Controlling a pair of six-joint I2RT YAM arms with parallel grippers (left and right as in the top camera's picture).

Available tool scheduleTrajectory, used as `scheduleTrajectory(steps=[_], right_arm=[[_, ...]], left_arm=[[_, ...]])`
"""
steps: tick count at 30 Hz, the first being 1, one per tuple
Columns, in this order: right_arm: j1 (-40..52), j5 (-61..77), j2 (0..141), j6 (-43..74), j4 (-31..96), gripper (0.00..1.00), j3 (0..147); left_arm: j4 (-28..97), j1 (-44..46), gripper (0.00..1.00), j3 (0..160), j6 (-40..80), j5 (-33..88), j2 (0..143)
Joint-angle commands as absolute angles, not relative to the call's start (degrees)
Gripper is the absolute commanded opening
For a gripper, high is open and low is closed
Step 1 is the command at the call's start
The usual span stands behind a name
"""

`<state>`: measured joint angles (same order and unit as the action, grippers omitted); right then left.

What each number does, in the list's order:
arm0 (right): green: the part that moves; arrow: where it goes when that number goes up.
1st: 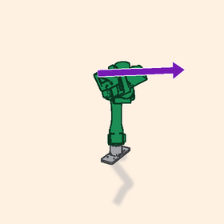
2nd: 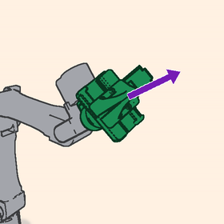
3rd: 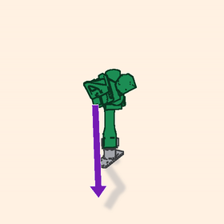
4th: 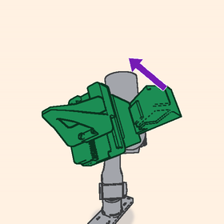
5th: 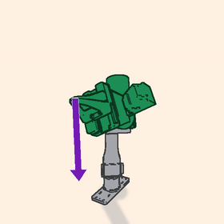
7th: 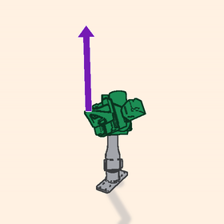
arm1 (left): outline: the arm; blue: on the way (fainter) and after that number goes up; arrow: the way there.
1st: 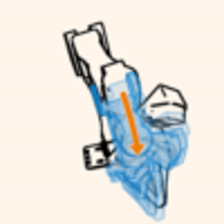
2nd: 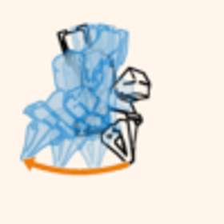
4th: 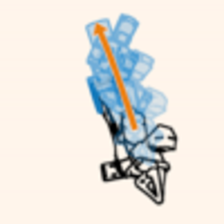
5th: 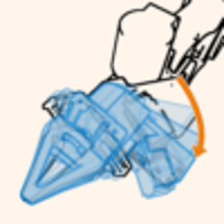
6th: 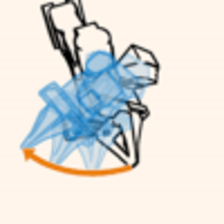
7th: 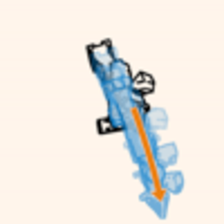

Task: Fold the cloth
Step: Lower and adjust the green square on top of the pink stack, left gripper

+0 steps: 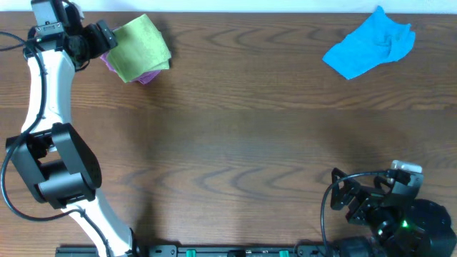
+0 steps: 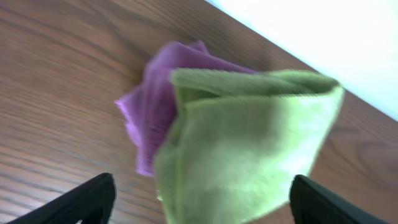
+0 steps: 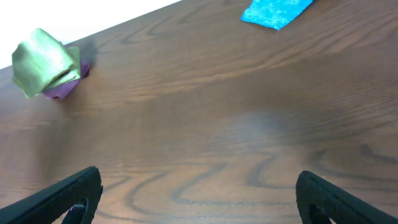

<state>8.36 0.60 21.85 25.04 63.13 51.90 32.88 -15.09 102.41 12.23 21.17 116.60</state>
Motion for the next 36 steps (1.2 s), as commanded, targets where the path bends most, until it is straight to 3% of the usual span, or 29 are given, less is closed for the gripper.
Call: scheduleTrajectory(steps=[1, 5, 9, 16, 36], right_arm=[[7.8, 0.0, 21.5, 25.7, 63.0, 0.99, 51.7], [7.8, 0.0, 21.5, 25.7, 62.7, 0.99, 51.7], [7.8, 0.0, 21.5, 25.7, 62.4, 0.99, 51.7], [7.8, 0.5, 21.5, 25.7, 62.4, 0.99, 51.7], [7.8, 0.4, 21.5, 25.7, 62.4, 0.99, 51.7]], left_arm=[[32.9, -14.8, 0.85, 103.7, 13.2, 26.9, 115.7], [31.3, -13.5, 0.72, 103.7, 13.7, 26.3, 116.2], [27.5, -11.1, 0.42, 103.7, 16.6, 24.8, 118.5], [21.9, -7.8, 0.06, 103.7, 19.4, 19.3, 122.3], [8.8, -7.5, 0.06, 103.7, 22.3, 13.0, 131.7]])
